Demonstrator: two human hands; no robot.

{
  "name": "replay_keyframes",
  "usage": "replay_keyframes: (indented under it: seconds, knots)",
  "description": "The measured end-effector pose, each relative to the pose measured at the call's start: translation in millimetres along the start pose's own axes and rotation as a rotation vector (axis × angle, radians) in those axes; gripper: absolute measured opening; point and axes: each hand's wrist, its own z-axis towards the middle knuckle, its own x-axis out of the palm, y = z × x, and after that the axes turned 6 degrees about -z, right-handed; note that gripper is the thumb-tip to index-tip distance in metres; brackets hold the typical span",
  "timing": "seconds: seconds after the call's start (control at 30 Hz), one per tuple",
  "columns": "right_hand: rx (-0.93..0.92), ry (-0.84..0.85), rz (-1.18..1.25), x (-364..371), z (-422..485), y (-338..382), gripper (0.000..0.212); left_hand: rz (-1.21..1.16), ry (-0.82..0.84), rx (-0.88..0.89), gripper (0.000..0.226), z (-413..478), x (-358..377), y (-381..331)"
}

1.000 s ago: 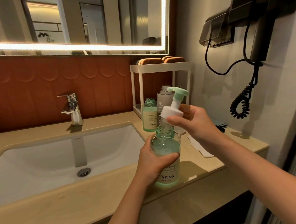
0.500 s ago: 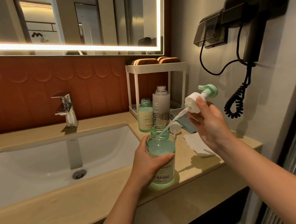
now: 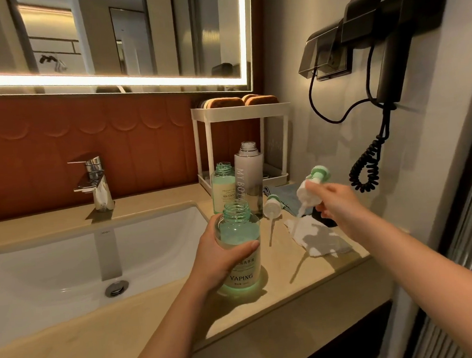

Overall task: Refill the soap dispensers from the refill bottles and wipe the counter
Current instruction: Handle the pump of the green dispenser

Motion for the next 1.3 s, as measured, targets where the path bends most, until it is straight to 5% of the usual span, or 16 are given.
replay_keyframes:
  seconds: [0.23,0.57,1.3]
  knots:
    - [0.033,0.117,-0.464,27,19,-23,0.033,-0.002,-0.021,-0.029,0.062,25,1,6]
    - [0.059,0.112,-0.567,50,37,-38,0.038,0.135,-0.053,-0.112,0.103,64,9,18]
    - [0.022,0.108,-0.736,55,57,-37,0.052,0.187,-0.083,-0.187,0.079,117,28,30]
